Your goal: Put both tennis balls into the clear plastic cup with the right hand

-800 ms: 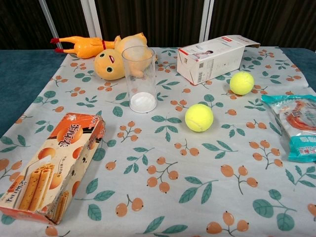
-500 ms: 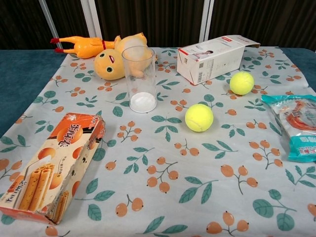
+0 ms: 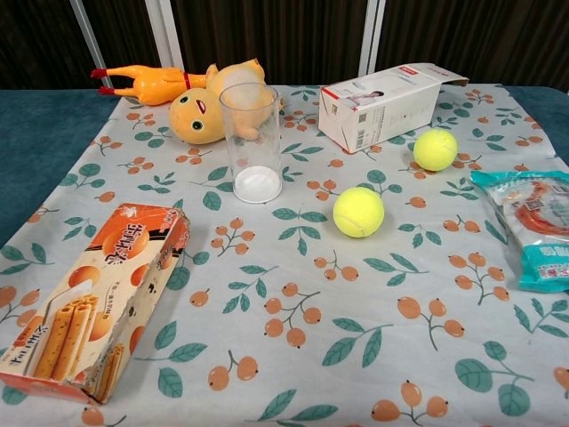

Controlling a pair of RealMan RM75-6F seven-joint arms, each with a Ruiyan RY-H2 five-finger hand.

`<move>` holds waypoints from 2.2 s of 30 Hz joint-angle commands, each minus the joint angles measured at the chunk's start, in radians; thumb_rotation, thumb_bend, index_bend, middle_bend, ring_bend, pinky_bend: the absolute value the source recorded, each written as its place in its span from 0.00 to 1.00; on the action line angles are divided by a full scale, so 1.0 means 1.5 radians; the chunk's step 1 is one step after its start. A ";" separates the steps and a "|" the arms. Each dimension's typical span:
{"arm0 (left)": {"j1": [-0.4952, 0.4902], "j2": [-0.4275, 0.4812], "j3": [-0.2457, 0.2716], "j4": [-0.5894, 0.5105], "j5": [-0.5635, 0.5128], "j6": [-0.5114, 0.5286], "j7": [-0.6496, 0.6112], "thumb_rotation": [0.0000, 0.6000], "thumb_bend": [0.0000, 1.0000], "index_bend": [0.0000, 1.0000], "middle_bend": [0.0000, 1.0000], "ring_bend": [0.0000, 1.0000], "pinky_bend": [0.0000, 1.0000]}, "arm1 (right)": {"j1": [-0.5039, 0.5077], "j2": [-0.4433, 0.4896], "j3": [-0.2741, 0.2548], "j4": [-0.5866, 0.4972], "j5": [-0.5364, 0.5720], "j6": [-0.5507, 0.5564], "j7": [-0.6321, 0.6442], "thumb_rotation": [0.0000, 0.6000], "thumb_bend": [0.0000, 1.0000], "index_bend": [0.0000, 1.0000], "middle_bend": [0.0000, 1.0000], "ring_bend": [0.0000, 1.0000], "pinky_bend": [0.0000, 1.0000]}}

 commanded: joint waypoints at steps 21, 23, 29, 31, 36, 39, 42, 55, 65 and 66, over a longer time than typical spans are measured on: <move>-0.001 0.007 -0.007 -0.003 -0.015 -0.009 -0.010 1.00 0.00 0.07 0.00 0.00 0.09 | 0.194 -0.016 0.044 -0.148 0.104 -0.289 -0.148 1.00 0.26 0.14 0.08 0.10 0.00; -0.001 0.008 -0.008 -0.003 -0.021 -0.013 -0.011 1.00 0.00 0.07 0.00 0.00 0.09 | 0.216 -0.044 0.051 -0.145 0.122 -0.310 -0.172 1.00 0.26 0.14 0.08 0.10 0.00; -0.002 0.011 -0.011 -0.005 -0.028 -0.017 -0.014 1.00 0.00 0.07 0.00 0.00 0.09 | 0.264 -0.126 0.069 -0.115 0.193 -0.342 -0.226 1.00 0.26 0.14 0.08 0.10 0.00; -0.003 0.011 -0.012 -0.005 -0.030 -0.018 -0.015 1.00 0.00 0.07 0.00 0.00 0.09 | 0.276 -0.150 0.073 -0.103 0.211 -0.347 -0.239 1.00 0.26 0.14 0.08 0.10 0.00; -0.005 0.011 -0.012 -0.005 -0.032 -0.022 -0.012 1.00 0.00 0.07 0.00 0.00 0.09 | 0.303 -0.203 0.081 -0.070 0.249 -0.356 -0.261 1.00 0.26 0.14 0.08 0.13 0.00; -0.006 0.011 -0.012 -0.004 -0.033 -0.025 -0.012 1.00 0.00 0.07 0.00 0.00 0.09 | 0.322 -0.239 0.090 -0.041 0.280 -0.366 -0.266 1.00 0.26 0.15 0.09 0.14 0.00; -0.006 0.011 -0.014 -0.003 -0.035 -0.026 -0.014 1.00 0.00 0.07 0.00 0.00 0.09 | 0.337 -0.271 0.098 -0.009 0.294 -0.365 -0.263 1.00 0.26 0.16 0.08 0.16 0.00; -0.009 0.013 -0.019 -0.001 -0.048 -0.033 -0.020 1.00 0.00 0.07 0.00 0.00 0.09 | 0.395 -0.384 0.118 0.121 0.327 -0.383 -0.230 1.00 0.26 0.23 0.13 0.23 0.01; -0.010 0.016 -0.021 -0.001 -0.054 -0.035 -0.025 1.00 0.00 0.09 0.00 0.00 0.09 | 0.422 -0.443 0.120 0.203 0.337 -0.383 -0.225 1.00 0.26 0.30 0.19 0.30 0.04; -0.010 0.017 -0.022 -0.001 -0.055 -0.035 -0.026 1.00 0.00 0.09 0.00 0.00 0.09 | 0.425 -0.448 0.121 0.211 0.337 -0.383 -0.225 1.00 0.26 0.31 0.21 0.32 0.05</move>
